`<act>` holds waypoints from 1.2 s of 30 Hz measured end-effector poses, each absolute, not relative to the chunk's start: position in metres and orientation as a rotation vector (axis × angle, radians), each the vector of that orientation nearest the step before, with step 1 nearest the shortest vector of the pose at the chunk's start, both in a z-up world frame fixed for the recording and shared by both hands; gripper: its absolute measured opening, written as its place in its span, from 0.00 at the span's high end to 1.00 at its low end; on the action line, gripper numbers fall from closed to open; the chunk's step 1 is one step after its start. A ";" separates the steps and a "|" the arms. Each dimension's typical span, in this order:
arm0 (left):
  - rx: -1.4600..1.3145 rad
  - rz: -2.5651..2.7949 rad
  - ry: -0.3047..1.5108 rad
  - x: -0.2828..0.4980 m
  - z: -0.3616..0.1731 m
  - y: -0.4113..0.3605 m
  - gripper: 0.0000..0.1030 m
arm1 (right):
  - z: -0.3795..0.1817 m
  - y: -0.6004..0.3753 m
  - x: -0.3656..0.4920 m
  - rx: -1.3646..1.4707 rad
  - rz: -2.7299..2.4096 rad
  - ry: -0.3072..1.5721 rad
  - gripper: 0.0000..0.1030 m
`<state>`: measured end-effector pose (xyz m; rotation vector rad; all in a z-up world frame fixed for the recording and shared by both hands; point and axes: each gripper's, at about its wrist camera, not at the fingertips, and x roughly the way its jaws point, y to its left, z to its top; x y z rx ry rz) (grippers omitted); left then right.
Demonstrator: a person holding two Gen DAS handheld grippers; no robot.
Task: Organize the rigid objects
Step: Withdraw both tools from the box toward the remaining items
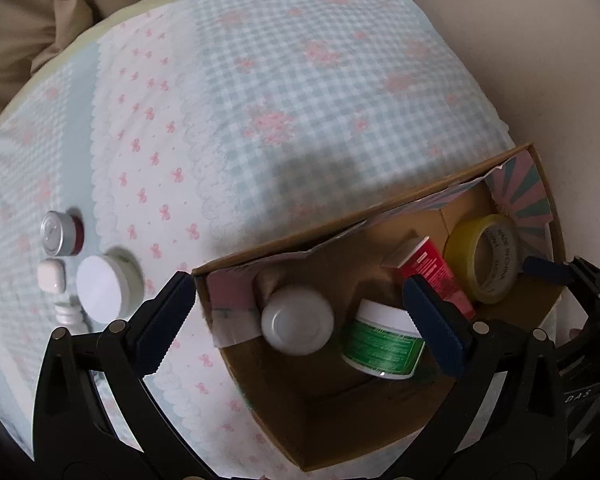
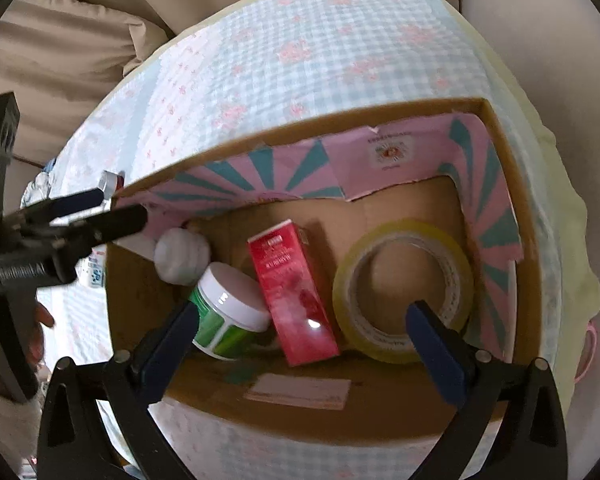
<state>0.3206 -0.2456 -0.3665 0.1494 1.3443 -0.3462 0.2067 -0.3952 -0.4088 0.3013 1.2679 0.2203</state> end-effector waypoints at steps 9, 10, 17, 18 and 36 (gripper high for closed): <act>0.134 -0.336 1.326 0.305 -0.345 -0.240 0.00 | -0.395 -0.385 0.203 0.260 0.210 1.223 0.00; 0.129 -0.335 1.321 0.303 -0.342 -0.239 0.00 | -0.392 -0.384 0.202 0.252 0.207 1.218 0.00; 0.091 -0.313 1.269 0.281 -0.307 -0.221 0.00 | -0.362 -0.381 0.189 0.218 0.189 1.163 0.00; 0.085 -0.307 1.261 0.277 -0.301 -0.217 0.00 | -0.357 -0.381 0.186 0.213 0.186 1.154 0.00; 0.012 -0.109 1.114 0.178 -0.215 -0.082 0.00 | -0.255 -0.292 0.128 0.013 0.290 0.979 0.00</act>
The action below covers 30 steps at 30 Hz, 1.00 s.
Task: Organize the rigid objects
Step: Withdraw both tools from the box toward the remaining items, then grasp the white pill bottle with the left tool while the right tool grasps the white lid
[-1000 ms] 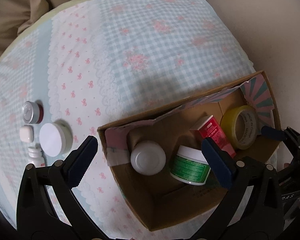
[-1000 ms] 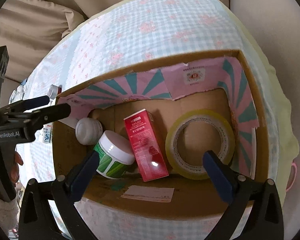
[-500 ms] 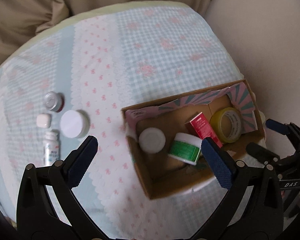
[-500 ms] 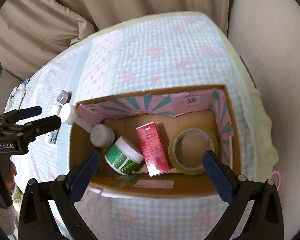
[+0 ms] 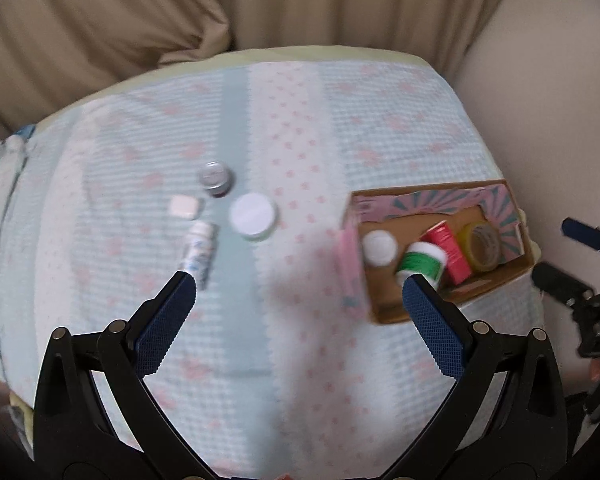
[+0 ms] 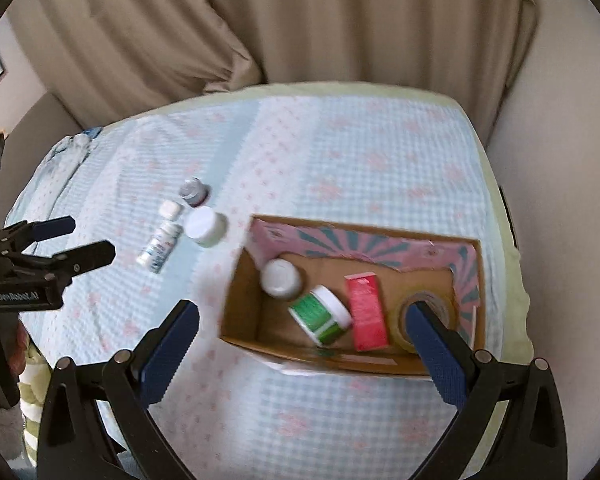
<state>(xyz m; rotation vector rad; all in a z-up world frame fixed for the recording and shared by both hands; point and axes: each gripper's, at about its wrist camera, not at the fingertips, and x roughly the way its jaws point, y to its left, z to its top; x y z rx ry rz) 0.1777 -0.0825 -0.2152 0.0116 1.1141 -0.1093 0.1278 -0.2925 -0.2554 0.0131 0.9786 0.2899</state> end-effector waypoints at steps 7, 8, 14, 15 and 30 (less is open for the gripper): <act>0.032 -0.112 1.115 0.158 -0.208 -0.006 0.00 | -0.227 -0.221 0.114 -0.024 0.274 0.936 0.00; 0.041 -0.119 1.111 0.154 -0.207 0.007 0.00 | -0.224 -0.211 0.114 -0.017 0.266 0.934 0.00; 0.056 -0.151 1.102 0.149 -0.215 0.071 0.00 | -0.221 -0.156 0.122 0.037 0.211 0.946 0.00; 0.058 -0.156 1.102 0.150 -0.217 0.079 0.00 | -0.223 -0.144 0.126 0.040 0.192 0.955 0.00; 0.049 -0.212 1.243 0.211 -0.298 0.142 0.00 | -0.285 -0.056 0.200 0.182 0.142 1.136 0.00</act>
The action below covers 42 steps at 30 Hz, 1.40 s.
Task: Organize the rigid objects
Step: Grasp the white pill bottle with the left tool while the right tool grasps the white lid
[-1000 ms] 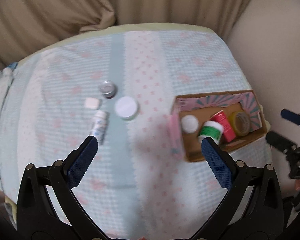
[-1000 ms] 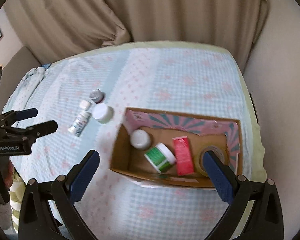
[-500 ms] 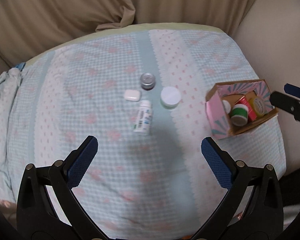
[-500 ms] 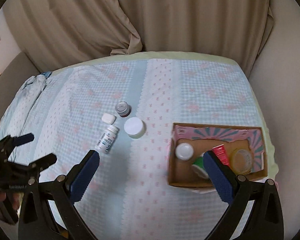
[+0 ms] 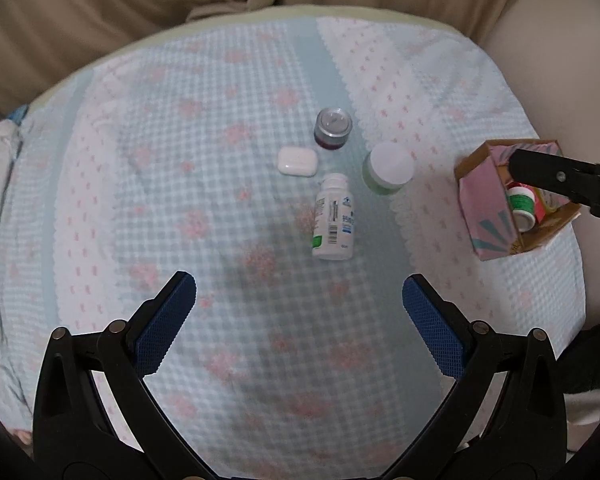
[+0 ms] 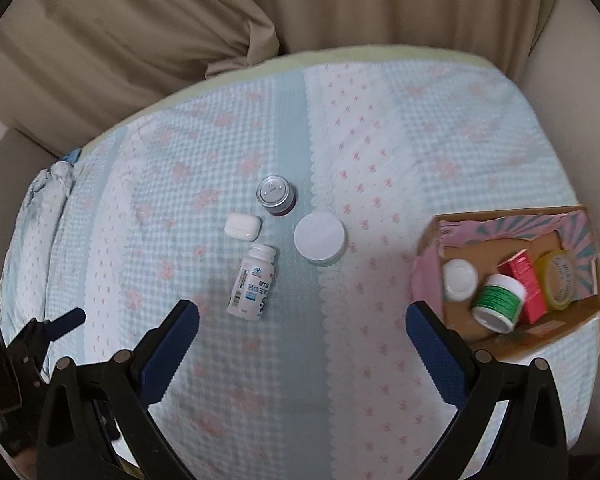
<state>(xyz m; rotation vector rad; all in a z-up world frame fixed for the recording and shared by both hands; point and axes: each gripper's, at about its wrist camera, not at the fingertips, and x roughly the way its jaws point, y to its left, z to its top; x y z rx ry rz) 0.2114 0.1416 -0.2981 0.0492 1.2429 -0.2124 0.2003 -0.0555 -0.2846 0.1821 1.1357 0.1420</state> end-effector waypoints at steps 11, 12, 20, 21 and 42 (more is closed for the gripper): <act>0.014 -0.252 1.394 0.274 -0.379 0.109 0.00 | -0.363 -0.039 0.287 0.186 0.104 1.321 0.00; 0.020 -0.258 1.401 0.278 -0.385 0.106 0.00 | -0.371 -0.039 0.294 0.181 0.100 1.337 0.00; 0.049 -0.277 1.471 0.311 -0.439 0.088 0.01 | -0.436 -0.037 0.337 0.185 0.095 1.455 0.00; 0.048 -0.277 1.481 0.314 -0.446 0.086 0.02 | -0.443 -0.036 0.340 0.187 0.095 1.465 0.00; 0.015 -0.277 1.536 0.325 -0.484 0.063 0.55 | -0.500 -0.024 0.365 0.141 0.042 1.538 0.34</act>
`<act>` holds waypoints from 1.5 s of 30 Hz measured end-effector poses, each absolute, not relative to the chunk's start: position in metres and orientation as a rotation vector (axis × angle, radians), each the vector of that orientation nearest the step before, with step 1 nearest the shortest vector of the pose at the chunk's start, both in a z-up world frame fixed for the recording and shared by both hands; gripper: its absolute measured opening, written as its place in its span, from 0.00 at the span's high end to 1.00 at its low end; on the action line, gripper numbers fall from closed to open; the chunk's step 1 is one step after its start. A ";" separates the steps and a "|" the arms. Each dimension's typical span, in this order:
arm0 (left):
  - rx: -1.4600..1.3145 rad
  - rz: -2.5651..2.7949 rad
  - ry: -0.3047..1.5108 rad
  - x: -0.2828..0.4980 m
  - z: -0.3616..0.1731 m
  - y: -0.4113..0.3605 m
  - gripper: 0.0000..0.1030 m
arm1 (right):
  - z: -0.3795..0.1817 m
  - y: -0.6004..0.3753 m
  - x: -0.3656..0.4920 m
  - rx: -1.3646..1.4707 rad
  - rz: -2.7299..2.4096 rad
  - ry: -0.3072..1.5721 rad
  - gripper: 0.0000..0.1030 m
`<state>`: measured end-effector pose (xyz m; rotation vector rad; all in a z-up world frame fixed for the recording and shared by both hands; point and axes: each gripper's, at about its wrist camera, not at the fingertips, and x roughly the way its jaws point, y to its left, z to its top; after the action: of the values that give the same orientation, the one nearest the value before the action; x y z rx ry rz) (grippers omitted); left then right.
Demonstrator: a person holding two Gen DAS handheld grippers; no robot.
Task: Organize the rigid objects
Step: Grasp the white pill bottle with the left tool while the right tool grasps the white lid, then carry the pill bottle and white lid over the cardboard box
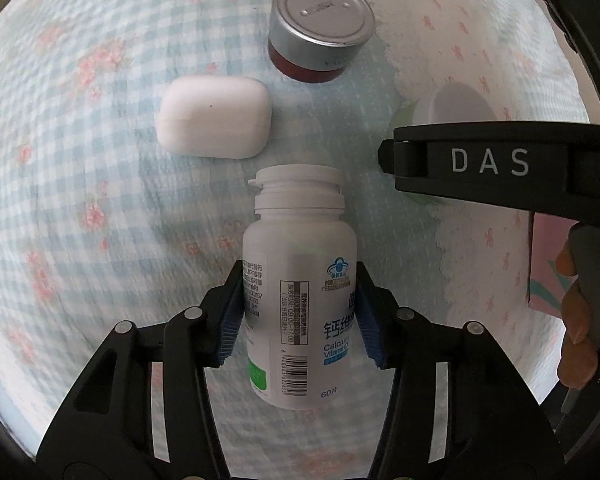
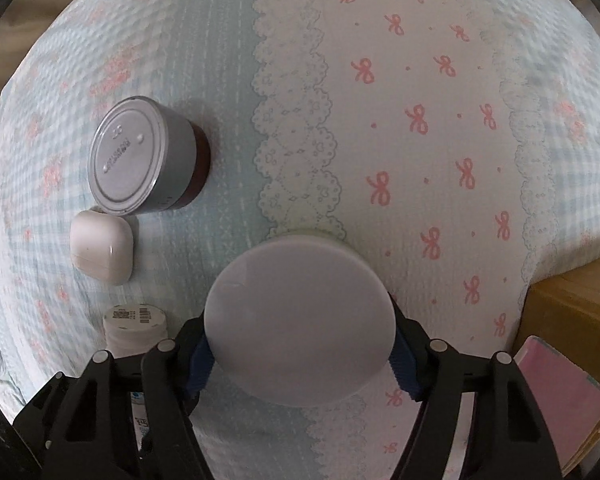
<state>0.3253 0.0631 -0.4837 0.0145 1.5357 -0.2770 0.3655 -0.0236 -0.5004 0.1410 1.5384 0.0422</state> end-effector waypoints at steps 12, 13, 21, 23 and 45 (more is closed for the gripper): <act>0.016 -0.290 1.479 0.325 -0.453 0.074 0.55 | -0.479 -0.041 0.355 0.185 0.044 1.495 0.35; 0.017 -0.292 1.469 0.324 -0.447 0.075 0.55 | -0.476 -0.042 0.354 0.187 0.045 1.490 0.35; 0.012 -0.310 1.391 0.313 -0.381 0.085 0.55 | -0.423 -0.042 0.329 0.194 0.062 1.416 0.35; 0.010 -0.317 1.365 0.307 -0.361 0.089 0.55 | -0.403 -0.043 0.319 0.207 0.065 1.392 0.35; -0.051 -0.369 1.152 0.212 -0.195 0.011 0.55 | -0.217 -0.112 0.188 0.241 0.104 1.157 0.35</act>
<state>0.2115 0.0107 -0.1953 -0.0510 1.1525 -0.3693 0.1880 -0.1125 -0.2175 0.2413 1.1566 0.1037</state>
